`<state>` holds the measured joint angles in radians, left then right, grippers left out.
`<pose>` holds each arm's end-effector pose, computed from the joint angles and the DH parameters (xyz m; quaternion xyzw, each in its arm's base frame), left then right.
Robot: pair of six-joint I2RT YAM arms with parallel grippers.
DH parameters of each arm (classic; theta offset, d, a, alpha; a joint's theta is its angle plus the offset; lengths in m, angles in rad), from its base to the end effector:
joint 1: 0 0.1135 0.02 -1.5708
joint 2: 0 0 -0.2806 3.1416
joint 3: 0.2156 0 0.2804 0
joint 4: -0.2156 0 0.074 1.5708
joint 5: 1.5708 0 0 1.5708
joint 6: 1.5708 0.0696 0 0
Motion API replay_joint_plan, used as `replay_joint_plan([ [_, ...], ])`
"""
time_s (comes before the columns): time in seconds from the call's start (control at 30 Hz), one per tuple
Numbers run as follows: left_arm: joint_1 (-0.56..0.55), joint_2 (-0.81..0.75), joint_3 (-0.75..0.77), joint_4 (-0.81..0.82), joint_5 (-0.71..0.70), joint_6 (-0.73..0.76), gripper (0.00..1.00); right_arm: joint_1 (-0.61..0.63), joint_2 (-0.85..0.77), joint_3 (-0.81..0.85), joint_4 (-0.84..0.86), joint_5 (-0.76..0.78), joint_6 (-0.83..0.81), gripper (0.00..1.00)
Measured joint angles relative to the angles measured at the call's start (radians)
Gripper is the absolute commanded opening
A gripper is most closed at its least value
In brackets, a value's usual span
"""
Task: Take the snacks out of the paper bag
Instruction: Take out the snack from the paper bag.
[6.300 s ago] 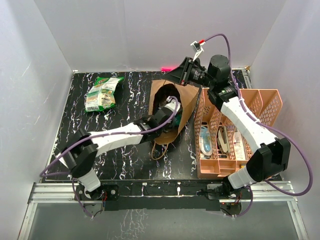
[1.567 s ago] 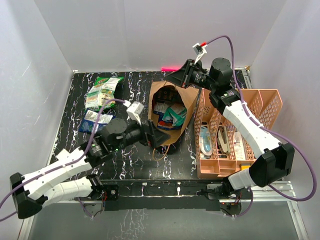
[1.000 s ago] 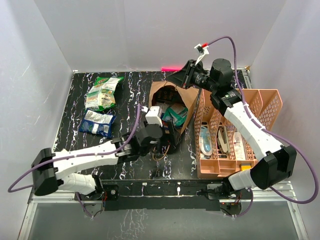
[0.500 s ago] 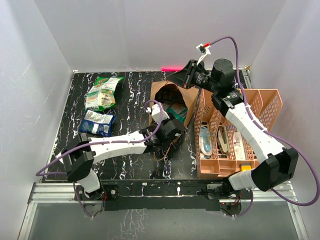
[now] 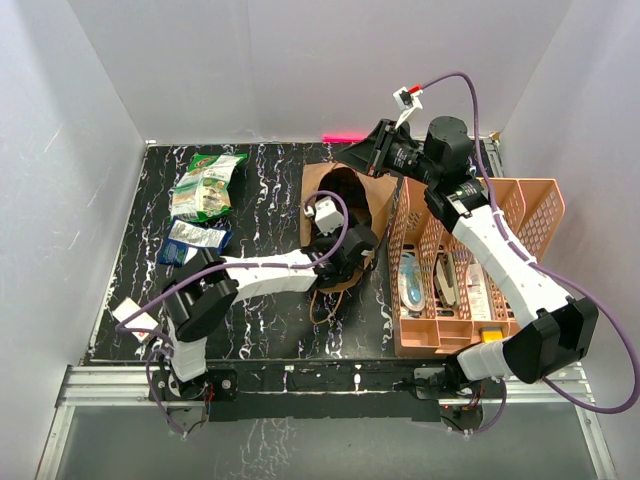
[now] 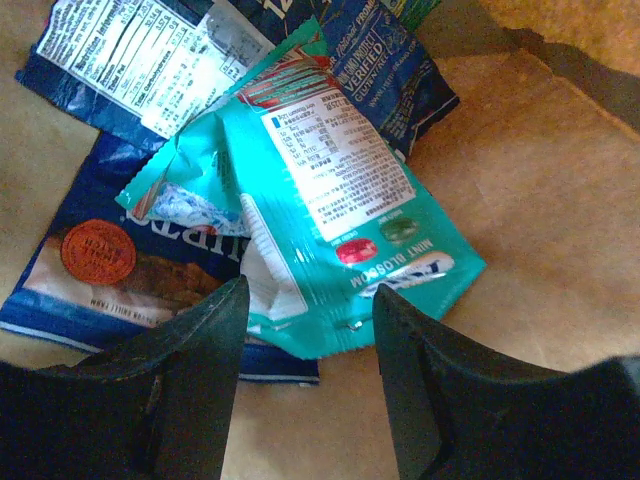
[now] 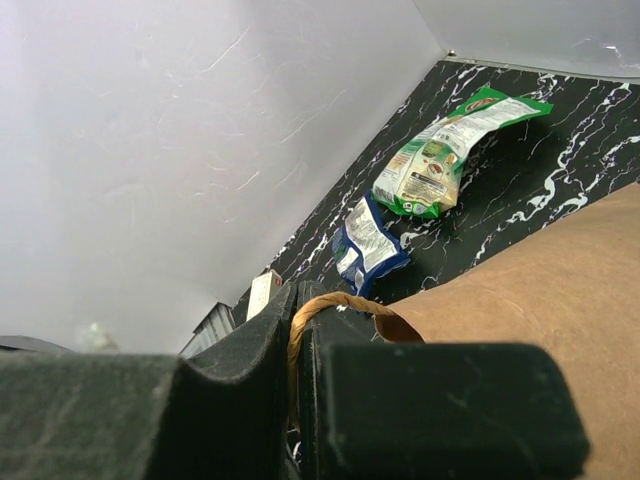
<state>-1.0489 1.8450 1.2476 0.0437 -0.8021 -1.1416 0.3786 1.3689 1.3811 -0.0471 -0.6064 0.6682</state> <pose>0.2728 -0.3741 0.2148 -0.2271 0.7945 -0.2424 0.5084 0.3273 0.1729 0.4471 -0.1062 0.7093 0.5174 0.4669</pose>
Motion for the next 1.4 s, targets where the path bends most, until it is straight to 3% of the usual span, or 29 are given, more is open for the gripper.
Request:
replay_joint_plan([
  [0.1,0.005,0.040,0.003,0.043,-0.008,0.030,0.63,0.000,-0.001,0.005,-0.010,-0.002,0.000,0.08],
  [0.23,0.013,0.073,0.011,0.080,-0.008,0.056,0.62,0.000,-0.005,0.005,-0.019,-0.001,-0.002,0.08],
  [0.5,0.049,0.117,0.055,0.150,0.029,0.123,0.19,0.000,-0.018,0.005,-0.054,0.006,-0.007,0.08],
  [0.67,0.063,0.110,0.046,0.196,0.056,0.183,0.00,0.000,-0.028,0.005,-0.065,0.014,-0.015,0.08],
  [0.87,0.063,-0.010,-0.056,0.231,0.115,0.249,0.00,0.000,-0.046,0.005,-0.067,0.029,-0.018,0.08],
  [1.07,0.064,-0.266,-0.177,0.210,0.238,0.283,0.00,0.000,-0.049,0.003,-0.062,0.032,-0.021,0.08],
  [1.4,0.066,-0.549,-0.214,0.102,0.449,0.357,0.00,0.000,-0.052,-0.031,-0.022,0.031,-0.041,0.08],
])
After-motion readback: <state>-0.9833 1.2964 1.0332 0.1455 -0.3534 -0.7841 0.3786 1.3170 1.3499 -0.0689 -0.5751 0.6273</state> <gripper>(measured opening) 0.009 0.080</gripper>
